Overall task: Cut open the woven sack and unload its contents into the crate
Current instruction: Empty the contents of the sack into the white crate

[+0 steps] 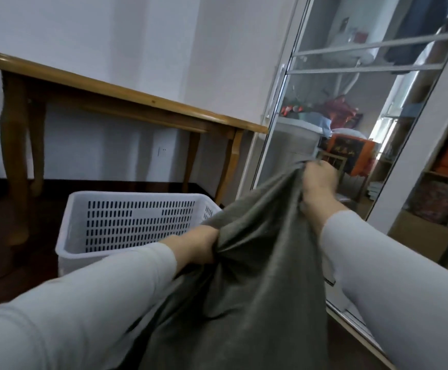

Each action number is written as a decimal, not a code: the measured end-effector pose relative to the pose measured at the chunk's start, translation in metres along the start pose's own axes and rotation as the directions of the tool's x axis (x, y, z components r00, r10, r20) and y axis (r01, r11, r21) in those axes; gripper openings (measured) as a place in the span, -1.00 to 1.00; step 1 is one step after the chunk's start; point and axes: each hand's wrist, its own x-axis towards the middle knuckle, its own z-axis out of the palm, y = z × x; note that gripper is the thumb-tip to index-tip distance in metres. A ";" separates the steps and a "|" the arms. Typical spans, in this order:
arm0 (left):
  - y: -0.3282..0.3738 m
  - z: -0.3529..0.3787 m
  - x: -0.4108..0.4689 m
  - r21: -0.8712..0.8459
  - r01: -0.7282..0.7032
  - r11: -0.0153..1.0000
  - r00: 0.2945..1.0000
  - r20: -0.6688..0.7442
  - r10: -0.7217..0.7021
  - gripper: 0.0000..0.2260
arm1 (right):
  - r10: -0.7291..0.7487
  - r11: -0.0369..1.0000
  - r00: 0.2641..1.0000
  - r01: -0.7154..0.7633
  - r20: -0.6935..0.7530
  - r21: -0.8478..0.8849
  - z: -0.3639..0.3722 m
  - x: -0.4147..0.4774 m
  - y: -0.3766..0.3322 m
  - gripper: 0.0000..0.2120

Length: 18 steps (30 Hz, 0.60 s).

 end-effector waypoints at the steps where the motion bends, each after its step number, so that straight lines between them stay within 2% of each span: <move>1: -0.006 -0.002 -0.001 0.031 0.044 0.999 0.998 0.038 -0.045 -0.72 | -0.068 0.995 0.993 0.074 0.095 -0.060 0.004 -0.015 -0.006 -0.73; 3: -0.019 -0.005 -0.007 0.115 0.177 0.977 0.975 0.115 -0.190 -0.48 | -0.127 0.967 0.948 0.183 0.293 -0.175 0.015 -0.042 -0.002 -0.77; 5: -0.030 -0.009 -0.018 0.091 0.290 0.953 0.933 0.193 -0.302 -0.25 | -0.037 0.930 0.865 0.214 0.501 -0.300 0.022 -0.065 0.013 -0.77; 7: -0.038 -0.015 -0.023 -0.186 0.362 0.914 0.911 0.280 -0.304 -0.03 | 0.150 0.917 0.765 0.129 0.626 -0.377 0.026 -0.080 0.034 -0.84; 8: -0.041 -0.017 -0.023 -0.363 0.373 0.854 0.914 0.300 -0.272 0.13 | 0.238 0.912 0.706 0.074 0.667 -0.404 0.025 -0.087 0.045 -0.89; 9: -0.043 -0.016 -0.023 -0.493 0.352 0.796 0.932 0.265 -0.247 0.27 | 0.308 0.901 0.631 0.047 0.712 -0.432 0.024 -0.092 0.055 -0.81; 10: -0.043 -0.015 -0.022 -0.552 0.324 0.768 0.946 0.203 -0.254 0.35 | 0.390 0.885 0.527 0.012 0.755 -0.465 0.022 -0.092 0.064 -0.70; 11: -0.041 -0.013 -0.022 -0.572 0.285 0.769 0.958 0.138 -0.253 0.32 | 0.477 0.865 0.383 -0.046 0.791 -0.500 0.019 -0.092 0.071 -0.64; 12: -0.039 -0.009 -0.022 -0.575 0.243 0.781 0.968 0.088 -0.236 0.21 | 0.544 0.838 0.210 -0.096 0.812 -0.537 0.015 -0.092 0.078 -0.59; 13: -0.037 -0.004 -0.023 -0.573 0.199 0.795 0.978 0.070 -0.194 0.05 | 0.583 0.812 0.113 -0.112 0.804 -0.573 0.011 -0.091 0.081 -0.53; 14: -0.036 -0.002 -0.024 -0.537 0.159 0.829 0.987 0.082 -0.136 -0.18 | 0.602 0.798 0.116 -0.105 0.790 -0.593 0.008 -0.088 0.081 -0.52; 15: -0.033 0.002 -0.024 -0.456 0.138 0.879 0.988 0.125 -0.090 -0.48 | 0.573 0.813 0.252 -0.050 0.780 -0.581 0.004 -0.086 0.082 -0.60; 16: -0.029 0.005 -0.024 -0.381 0.135 0.915 0.984 0.160 -0.078 -0.75 | 0.454 0.837 0.479 0.059 0.751 -0.544 0.001 -0.081 0.087 -0.73; 17: -0.028 0.008 -0.023 -0.349 0.143 0.926 0.980 0.180 -0.084 -0.86 | 0.250 0.796 0.675 0.264 0.694 -0.544 -0.002 -0.074 0.093 -0.85; 18: -0.027 0.009 -0.022 -0.364 0.173 0.915 0.972 0.212 -0.099 -0.86 | 0.082 0.668 0.736 0.460 0.672 -0.585 -0.006 -0.069 0.095 -0.74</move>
